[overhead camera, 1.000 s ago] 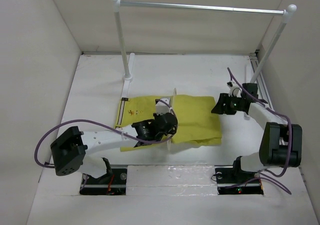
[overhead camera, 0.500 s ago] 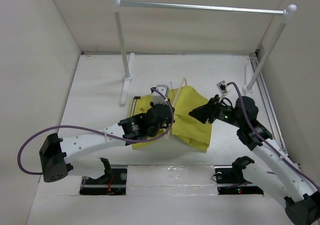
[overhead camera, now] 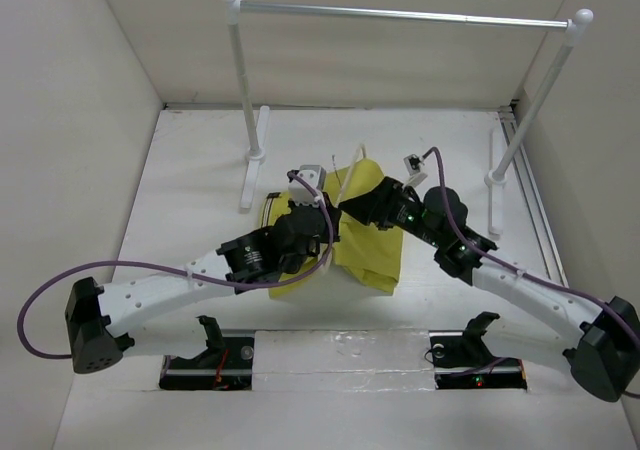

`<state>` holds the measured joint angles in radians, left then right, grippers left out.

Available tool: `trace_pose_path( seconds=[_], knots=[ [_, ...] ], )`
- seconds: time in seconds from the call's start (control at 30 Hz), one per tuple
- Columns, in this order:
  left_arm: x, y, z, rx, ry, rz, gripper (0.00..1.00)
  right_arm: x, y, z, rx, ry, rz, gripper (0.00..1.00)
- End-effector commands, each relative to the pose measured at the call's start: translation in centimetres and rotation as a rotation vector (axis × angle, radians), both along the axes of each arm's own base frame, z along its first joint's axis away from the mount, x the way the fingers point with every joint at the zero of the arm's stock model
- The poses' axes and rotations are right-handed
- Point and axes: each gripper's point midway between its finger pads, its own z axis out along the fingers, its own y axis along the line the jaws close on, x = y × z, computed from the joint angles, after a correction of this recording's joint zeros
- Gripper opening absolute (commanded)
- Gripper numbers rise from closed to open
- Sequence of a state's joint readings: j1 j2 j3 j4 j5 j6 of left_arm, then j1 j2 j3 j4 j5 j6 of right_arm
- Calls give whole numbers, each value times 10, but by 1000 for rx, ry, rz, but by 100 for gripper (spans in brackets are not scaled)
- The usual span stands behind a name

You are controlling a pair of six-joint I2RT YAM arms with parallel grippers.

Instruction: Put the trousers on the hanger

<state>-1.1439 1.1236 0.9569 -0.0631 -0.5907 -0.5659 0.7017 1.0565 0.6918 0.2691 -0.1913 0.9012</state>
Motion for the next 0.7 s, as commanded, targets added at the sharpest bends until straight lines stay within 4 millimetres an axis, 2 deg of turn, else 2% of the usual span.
trace_pose_path(
  seconds=[0.0, 0.13, 0.2, 0.33, 0.43, 0.53, 0.57, 0.67],
  knots=[
    [-5, -14, 58, -232, -78, -42, 0, 20, -5, 36, 145, -76, -121, 70],
    [-7, -19, 59, -239, -81, -65, 0, 23, 9, 26, 167, -67, -69, 67],
    [-8, -21, 59, -241, -82, -75, 0, 23, 17, 32, 227, -82, -52, 61],
    [-7, -22, 63, -247, -91, -80, 0, 16, 37, 28, 246, -37, 6, 59],
    [-4, -21, 67, -235, -102, -63, 0, 6, 47, 33, 267, -18, 25, 57],
    [-2, -20, 73, -234, -122, -56, 0, -3, 51, 39, 290, -1, 34, 47],
    [-1, -19, 76, -236, -129, -54, 0, -2, 50, 40, 294, 3, 28, 35],
    [-1, -20, 86, -247, -136, -51, 0, 1, 45, 47, 314, 6, -4, 19]
  ],
)
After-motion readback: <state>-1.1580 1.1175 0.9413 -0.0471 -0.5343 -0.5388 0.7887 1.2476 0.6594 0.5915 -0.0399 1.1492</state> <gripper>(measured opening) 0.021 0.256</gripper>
